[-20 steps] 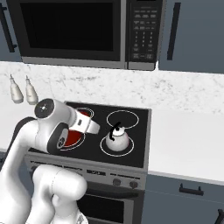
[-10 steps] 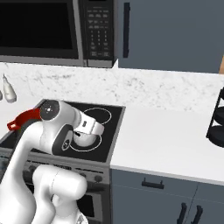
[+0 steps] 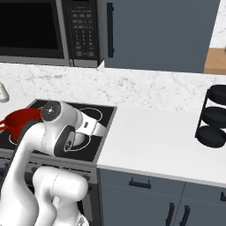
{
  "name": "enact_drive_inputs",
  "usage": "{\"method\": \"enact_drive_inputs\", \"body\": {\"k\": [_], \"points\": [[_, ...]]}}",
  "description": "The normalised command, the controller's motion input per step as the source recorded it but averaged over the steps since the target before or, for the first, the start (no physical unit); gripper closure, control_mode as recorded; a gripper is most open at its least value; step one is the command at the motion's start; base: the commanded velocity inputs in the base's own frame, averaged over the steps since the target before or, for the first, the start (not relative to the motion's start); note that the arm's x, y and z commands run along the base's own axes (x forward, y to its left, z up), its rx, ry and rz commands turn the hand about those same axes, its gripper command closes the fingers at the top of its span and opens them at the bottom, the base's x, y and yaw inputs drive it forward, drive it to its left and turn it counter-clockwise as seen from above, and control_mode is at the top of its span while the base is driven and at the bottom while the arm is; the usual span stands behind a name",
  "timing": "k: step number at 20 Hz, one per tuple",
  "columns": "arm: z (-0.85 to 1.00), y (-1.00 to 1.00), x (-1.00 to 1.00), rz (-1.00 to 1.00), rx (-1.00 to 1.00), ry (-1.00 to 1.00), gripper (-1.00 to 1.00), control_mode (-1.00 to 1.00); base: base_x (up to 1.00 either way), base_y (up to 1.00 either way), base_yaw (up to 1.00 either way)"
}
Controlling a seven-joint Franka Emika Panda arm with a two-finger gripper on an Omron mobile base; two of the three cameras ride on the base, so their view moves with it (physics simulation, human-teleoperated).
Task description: Pick the kettle from the counter and place it on a stove burner. Then turn the burner on.
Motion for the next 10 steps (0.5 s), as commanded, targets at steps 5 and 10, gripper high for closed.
{"method": "enact_drive_inputs", "body": {"k": [5, 10], "points": [[0.00, 0.10, -0.27, 0.03, 0.00, -0.04, -1.00, -1.00, 0.00, 0.00, 0.00], [-0.18, 0.92, -0.75, 0.15, -0.19, -0.06, -1.00, -1.00, 0.00, 0.00, 0.00]]}}
